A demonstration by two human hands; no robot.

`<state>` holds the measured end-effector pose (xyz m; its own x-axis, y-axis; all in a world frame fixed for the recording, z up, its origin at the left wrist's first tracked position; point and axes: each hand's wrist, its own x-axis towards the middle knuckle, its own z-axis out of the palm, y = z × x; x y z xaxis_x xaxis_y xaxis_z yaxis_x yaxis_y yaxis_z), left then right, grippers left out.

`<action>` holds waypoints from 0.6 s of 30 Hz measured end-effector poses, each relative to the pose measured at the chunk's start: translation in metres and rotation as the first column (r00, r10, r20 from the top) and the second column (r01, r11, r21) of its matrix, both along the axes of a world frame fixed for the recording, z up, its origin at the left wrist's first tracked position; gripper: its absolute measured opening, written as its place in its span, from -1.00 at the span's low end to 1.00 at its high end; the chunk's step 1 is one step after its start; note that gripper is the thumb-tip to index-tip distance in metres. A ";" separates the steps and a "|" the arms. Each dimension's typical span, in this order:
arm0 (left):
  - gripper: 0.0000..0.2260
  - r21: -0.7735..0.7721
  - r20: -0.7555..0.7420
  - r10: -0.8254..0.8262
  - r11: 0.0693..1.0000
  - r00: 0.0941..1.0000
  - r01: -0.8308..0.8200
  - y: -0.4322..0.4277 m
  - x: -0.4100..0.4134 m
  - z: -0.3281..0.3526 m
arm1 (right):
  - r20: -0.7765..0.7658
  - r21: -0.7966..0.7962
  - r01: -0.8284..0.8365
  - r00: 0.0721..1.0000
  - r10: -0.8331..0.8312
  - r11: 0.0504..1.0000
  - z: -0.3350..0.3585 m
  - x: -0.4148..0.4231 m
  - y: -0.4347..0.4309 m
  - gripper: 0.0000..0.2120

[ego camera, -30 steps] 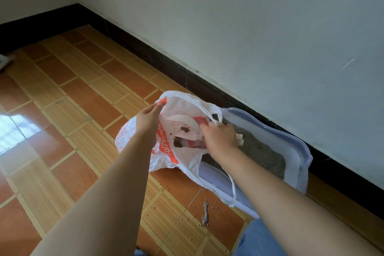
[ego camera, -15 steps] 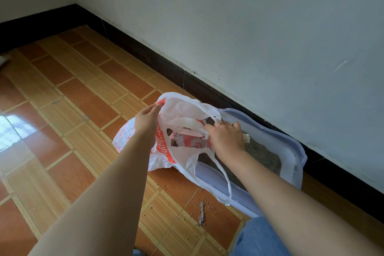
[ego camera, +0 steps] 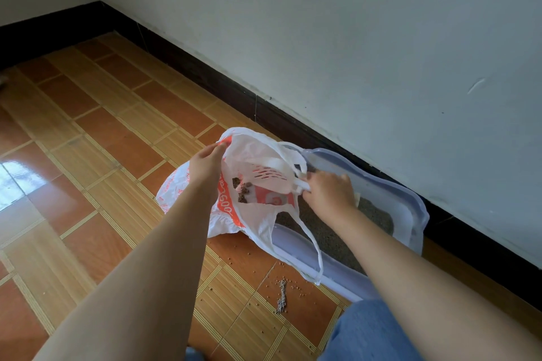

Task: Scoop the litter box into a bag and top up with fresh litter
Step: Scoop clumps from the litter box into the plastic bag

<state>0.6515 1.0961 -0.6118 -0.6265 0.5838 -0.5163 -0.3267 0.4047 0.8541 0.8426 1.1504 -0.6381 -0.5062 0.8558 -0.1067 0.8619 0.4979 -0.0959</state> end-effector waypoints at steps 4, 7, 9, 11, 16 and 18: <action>-0.74 0.001 -0.004 0.000 1.000 1.000 0.000 0.000 -0.001 -0.001 | -0.181 -0.494 0.105 0.958 -0.221 0.863 0.009 0.036 0.014 -0.60; -0.76 0.003 -0.013 0.003 1.000 1.000 -0.003 -0.001 -0.002 -0.002 | -0.173 -0.665 0.138 0.928 -0.331 0.734 0.017 0.071 0.019 -0.61; -0.78 0.003 -0.015 0.021 1.000 1.000 -0.021 -0.001 -0.004 -0.003 | -0.198 -0.704 0.148 0.898 -0.392 0.694 0.021 0.089 0.019 -0.71; -0.80 0.002 -0.015 0.047 0.999 0.999 -0.047 -0.001 -0.006 -0.004 | -0.227 -0.731 0.169 0.854 -0.469 0.661 0.024 0.101 0.018 -0.79; -0.71 0.007 -0.013 0.099 0.995 0.995 -0.099 0.000 -0.009 -0.004 | -0.262 -0.755 0.224 0.759 -0.596 0.617 0.020 0.108 0.015 -0.82; -0.70 0.009 -0.011 0.115 0.993 0.993 -0.115 -0.002 -0.010 -0.004 | -0.290 -0.735 0.243 0.732 -0.617 0.633 0.016 0.103 0.013 -0.84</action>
